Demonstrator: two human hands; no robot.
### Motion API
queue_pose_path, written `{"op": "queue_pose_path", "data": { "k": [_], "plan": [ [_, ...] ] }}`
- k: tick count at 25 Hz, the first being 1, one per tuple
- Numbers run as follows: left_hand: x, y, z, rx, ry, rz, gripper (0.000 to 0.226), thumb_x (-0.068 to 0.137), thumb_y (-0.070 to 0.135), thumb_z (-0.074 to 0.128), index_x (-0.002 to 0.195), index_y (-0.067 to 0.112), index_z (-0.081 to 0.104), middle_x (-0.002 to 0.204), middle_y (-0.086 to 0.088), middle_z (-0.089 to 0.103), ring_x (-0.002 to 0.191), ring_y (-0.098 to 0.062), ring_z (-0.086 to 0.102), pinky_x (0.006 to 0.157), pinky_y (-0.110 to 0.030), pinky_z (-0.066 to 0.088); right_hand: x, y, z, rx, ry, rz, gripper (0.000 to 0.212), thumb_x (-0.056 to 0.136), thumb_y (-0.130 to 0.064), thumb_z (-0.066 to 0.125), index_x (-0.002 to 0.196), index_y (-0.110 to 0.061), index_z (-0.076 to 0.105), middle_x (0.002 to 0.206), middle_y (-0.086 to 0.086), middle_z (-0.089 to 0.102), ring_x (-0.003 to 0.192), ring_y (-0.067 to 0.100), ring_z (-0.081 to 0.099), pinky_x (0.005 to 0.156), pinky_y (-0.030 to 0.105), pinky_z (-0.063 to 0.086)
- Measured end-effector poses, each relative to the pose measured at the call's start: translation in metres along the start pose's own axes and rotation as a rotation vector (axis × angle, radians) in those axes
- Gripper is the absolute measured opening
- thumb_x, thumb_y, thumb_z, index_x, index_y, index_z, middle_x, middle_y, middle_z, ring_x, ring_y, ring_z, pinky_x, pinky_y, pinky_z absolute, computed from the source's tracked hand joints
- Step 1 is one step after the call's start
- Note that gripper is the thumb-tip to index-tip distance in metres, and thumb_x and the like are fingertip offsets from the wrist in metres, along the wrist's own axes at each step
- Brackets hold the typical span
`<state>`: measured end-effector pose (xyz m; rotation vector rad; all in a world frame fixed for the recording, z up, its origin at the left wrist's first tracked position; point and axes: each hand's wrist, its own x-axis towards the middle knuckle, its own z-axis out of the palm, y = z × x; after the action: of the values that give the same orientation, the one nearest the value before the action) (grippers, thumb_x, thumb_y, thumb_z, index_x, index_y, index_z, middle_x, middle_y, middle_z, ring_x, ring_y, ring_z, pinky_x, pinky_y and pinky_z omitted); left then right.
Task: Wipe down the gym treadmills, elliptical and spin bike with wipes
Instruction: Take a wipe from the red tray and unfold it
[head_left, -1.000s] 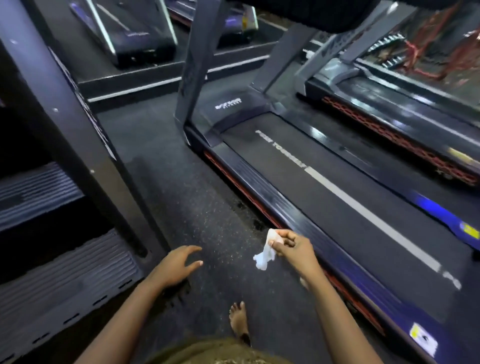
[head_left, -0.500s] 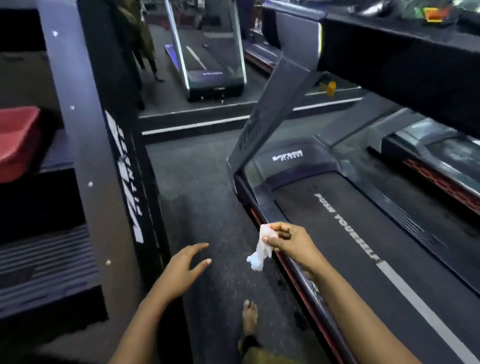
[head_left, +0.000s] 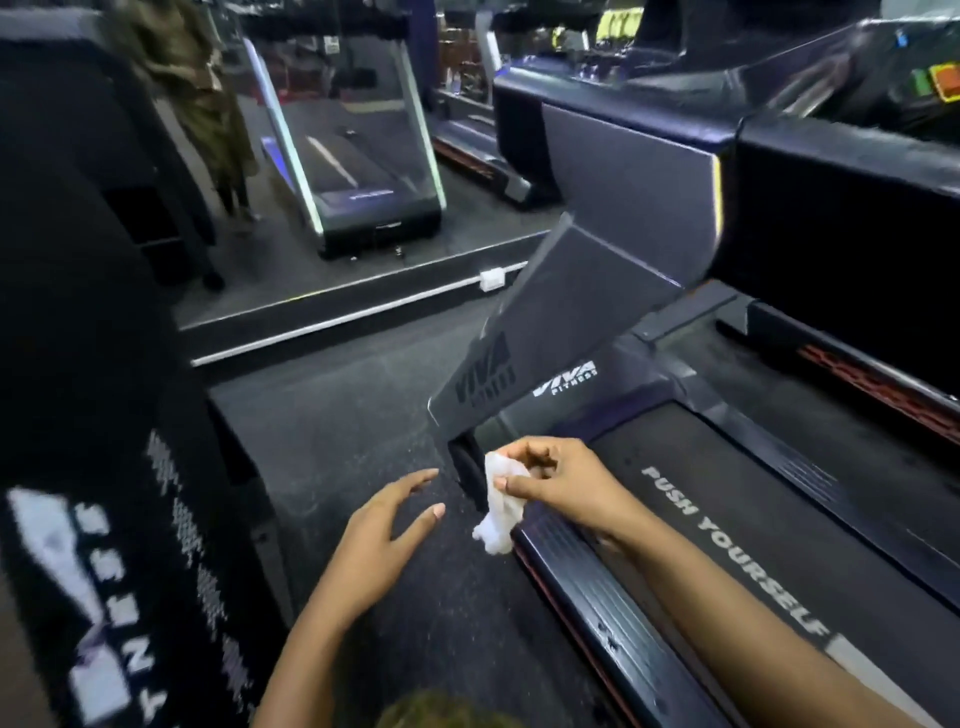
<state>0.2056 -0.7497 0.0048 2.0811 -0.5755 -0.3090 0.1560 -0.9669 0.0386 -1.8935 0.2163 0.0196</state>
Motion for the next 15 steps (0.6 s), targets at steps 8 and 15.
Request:
{"op": "queue_pose_path", "data": {
  "k": [8,15],
  "plan": [
    [0.197,0.076,-0.033,-0.329,-0.752,0.172,0.040,0.084,0.037,0.053,0.122,0.024,0.060,0.117,0.009,0.068,0.116,-0.003,0.058,0.103,-0.023,0.042,0.042,-0.044,-0.029,0.320,0.618,0.078,0.022,0.078,-0.005,0.072,0.098,-0.014,0.068,0.076,0.003,0.069,0.072,0.009,0.062,0.071,0.019,0.049],
    [0.212,0.111,-0.018,-0.467,-1.128,0.148,0.042,0.067,0.029,0.068,0.105,0.012,0.066,0.095,-0.002,0.074,0.090,-0.009,0.069,0.074,-0.016,0.051,0.039,-0.078,0.010,0.497,1.018,0.099,0.024,0.075,-0.009,0.071,0.096,-0.018,0.064,0.070,0.005,0.070,0.070,0.011,0.063,0.071,0.024,0.048]
  ]
}}
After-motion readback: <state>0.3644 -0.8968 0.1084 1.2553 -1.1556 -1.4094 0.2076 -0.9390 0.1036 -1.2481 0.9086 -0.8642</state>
